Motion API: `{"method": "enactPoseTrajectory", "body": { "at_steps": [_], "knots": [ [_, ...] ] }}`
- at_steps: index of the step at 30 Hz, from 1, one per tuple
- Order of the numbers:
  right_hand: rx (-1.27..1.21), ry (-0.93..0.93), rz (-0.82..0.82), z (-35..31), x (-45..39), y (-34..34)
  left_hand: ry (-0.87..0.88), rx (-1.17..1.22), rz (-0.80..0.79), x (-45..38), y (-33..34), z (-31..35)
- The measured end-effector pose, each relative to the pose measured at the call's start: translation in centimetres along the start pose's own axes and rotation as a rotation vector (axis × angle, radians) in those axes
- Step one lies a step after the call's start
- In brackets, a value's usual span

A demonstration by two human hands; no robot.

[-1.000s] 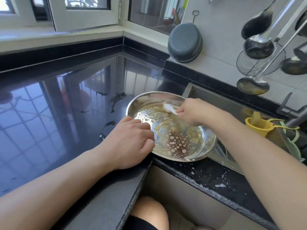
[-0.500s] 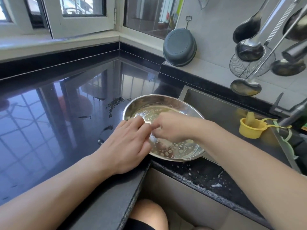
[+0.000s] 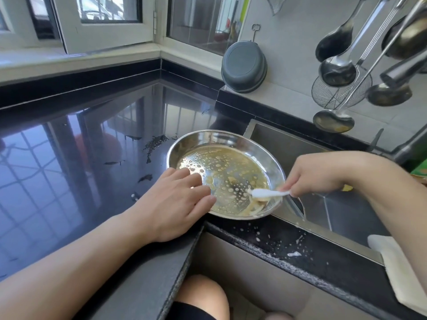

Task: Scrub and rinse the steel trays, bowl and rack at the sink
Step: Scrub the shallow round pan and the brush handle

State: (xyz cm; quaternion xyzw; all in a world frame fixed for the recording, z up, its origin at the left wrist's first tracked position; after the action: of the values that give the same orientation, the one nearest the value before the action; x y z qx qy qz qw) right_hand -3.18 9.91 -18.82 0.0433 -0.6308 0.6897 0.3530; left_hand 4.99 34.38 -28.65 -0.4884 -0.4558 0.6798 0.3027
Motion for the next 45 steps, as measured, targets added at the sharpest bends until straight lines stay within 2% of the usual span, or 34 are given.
{"method": "enactPoseTrajectory", "body": {
  "at_steps": [2, 5, 9, 13, 19, 23, 26, 28, 31, 33, 35, 37, 40, 42, 45],
  "knots": [
    [0.081, 0.095, 0.133, -0.3, -1.6, -0.7, 0.078, -0.04, -0.049, 0.0, 0.2, 0.1],
    [0.091, 0.183, 0.279, -0.9, -3.3, -0.7, 0.186, -0.075, -0.011, 0.1, 0.3, 0.2],
    [0.147, 0.175, 0.33, -2.3, -2.8, -0.6, 0.237, -0.041, 0.056, 0.1, 0.1, 0.7],
    [0.224, 0.121, 0.376, -2.0, -0.7, -2.1, 0.27, -0.183, 0.114, 0.2, -0.9, 0.7],
    [0.384, 0.075, 0.213, -3.3, 2.6, -2.4, 0.292, -0.239, 0.131, 0.3, -1.9, 1.3],
    [0.306, -0.16, 0.043, -6.4, 4.8, -0.8, 0.282, -0.228, 0.06, 0.3, -1.4, 1.7],
    [0.246, -0.246, 0.028, -7.8, 5.4, -0.8, 0.237, -0.203, 0.032, 0.4, -1.2, 1.9],
    [0.362, -0.168, 0.061, -7.0, 4.7, -1.3, 0.215, -0.192, 0.02, 0.3, -1.3, 2.1],
    [0.458, 0.046, 0.267, -4.7, 3.9, -3.6, 0.191, -0.193, -0.012, 0.2, -1.2, 2.4],
    [0.485, 0.081, 0.347, -4.4, 3.6, -4.1, 0.182, -0.188, -0.02, 0.1, -1.1, 2.4],
    [0.532, 0.028, 0.272, -5.3, 3.4, -3.3, 0.173, -0.183, -0.026, 0.0, -1.1, 2.4],
    [0.483, -0.103, 0.111, -6.8, 3.7, -2.1, 0.166, -0.182, -0.025, -0.1, -1.1, 2.4],
    [0.178, -0.215, -0.069, -8.7, 4.4, -2.1, 0.17, -0.171, -0.026, 0.1, -0.9, 2.6],
    [0.216, -0.216, -0.064, -8.8, 4.2, -2.1, 0.169, -0.158, -0.026, 0.2, -0.8, 2.8],
    [0.425, -0.056, 0.091, -7.0, 3.1, -3.2, 0.16, -0.166, -0.039, 0.1, -0.7, 2.9]
  ]
}}
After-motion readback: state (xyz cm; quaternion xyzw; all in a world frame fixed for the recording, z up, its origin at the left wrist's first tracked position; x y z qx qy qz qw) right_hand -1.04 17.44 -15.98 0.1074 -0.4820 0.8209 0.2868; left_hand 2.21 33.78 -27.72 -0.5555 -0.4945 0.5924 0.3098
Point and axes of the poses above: each hand's wrist, its own x-axis away from the middle knuckle, its own y-axis out of the palm, z = x × y, the point moved 5 cm from there along -x, towards the middle knuckle, and after that the axes turned 5 degrees about y, right-handed, at the moved point
